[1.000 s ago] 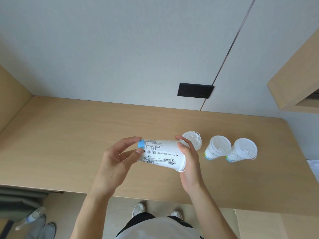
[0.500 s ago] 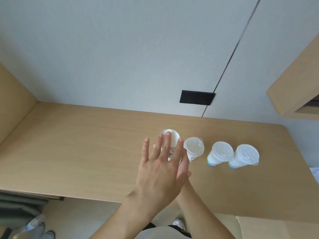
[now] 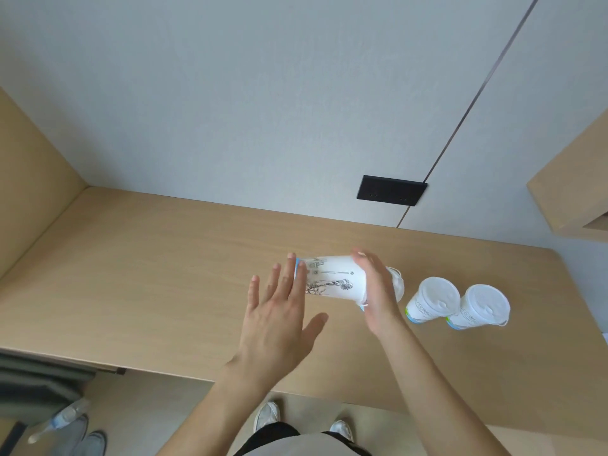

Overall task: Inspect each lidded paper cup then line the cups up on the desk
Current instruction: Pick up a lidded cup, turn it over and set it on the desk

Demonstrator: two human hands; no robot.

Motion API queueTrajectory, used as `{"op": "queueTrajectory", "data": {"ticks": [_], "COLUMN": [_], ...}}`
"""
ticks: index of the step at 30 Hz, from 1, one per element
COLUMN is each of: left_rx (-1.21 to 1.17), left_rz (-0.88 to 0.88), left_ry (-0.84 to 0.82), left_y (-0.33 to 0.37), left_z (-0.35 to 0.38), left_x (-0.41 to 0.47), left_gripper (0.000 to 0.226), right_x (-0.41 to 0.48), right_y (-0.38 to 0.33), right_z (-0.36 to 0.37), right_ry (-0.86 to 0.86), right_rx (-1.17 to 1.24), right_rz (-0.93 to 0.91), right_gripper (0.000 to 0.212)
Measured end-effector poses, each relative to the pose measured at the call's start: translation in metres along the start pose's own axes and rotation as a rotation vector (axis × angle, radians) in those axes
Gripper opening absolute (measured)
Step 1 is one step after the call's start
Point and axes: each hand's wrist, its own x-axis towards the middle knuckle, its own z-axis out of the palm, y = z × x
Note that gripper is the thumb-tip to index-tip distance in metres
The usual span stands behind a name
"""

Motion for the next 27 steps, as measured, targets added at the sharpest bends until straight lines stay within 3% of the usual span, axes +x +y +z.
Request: {"op": "queueTrajectory", "data": {"ticks": [3,6,12,19,27], "left_rx": [-0.194,-0.324,-0.372,-0.419,-0.378], "left_rz": [0.037,0.018,-0.039,-0.134,-0.158], "left_ry": [-0.19,-0.271,-0.408,-0.528,-0.56], "left_y": [-0.009,-0.021,-0.063,-0.093,-0.119], "left_z": [0.022,0.055,0.107,0.124,0.148], "left_x": [0.011,0.023,0.051,0.061,0.066], "left_gripper": [0.094,0.107,0.118,0.115,0.11], "right_x": [0.005,0.012,0.045,0.077,0.097], "right_y": [-0.011,-0.006,0.013,0.039,0.072], "right_z": [0.012,0.029,0.063,0.1,0.117], "right_ry": [0.031,0.027,-0.018,-0.096,-0.089], "right_rx": [-0.439,-0.75,-1.118,-1.287,-1.272], "right_rz": [-0.305,-0.482,-0.475,-0.401,-0.324], "right_gripper": [0.042,0.057,0.069,0.072,0.085]}}
